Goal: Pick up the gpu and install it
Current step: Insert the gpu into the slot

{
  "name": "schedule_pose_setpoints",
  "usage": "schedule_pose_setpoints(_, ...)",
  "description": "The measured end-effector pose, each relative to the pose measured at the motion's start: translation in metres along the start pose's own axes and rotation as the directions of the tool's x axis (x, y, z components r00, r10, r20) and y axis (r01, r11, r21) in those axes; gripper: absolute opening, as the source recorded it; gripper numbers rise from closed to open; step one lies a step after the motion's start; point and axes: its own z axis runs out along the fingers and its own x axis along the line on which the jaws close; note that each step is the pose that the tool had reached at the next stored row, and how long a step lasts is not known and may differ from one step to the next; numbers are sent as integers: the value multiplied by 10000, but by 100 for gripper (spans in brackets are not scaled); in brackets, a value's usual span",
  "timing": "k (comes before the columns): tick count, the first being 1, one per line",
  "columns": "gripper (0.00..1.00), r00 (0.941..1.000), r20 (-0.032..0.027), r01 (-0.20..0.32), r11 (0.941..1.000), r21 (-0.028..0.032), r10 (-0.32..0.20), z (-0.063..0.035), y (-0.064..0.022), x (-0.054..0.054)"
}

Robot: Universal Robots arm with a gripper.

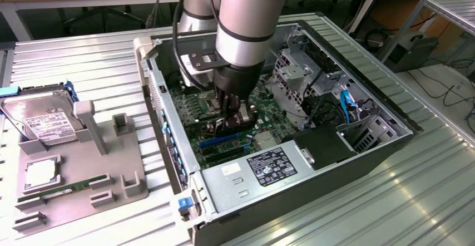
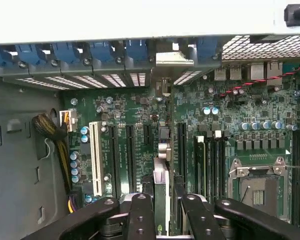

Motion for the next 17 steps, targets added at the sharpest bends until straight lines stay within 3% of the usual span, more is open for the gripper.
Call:
schedule_pose_setpoints(2,26,10000,15,39,10000,-2,-39,74,10,0)
schedule_pose_setpoints(4,26,9998,85,155,9999,-14,-155,166,37,-15)
schedule_pose_setpoints(6,26,9997,84,246,9997,-24,-246,236,74,-12)
schedule_pose_setpoints(17,27,9996,95,252,9997,-19,-252,255,74,-12)
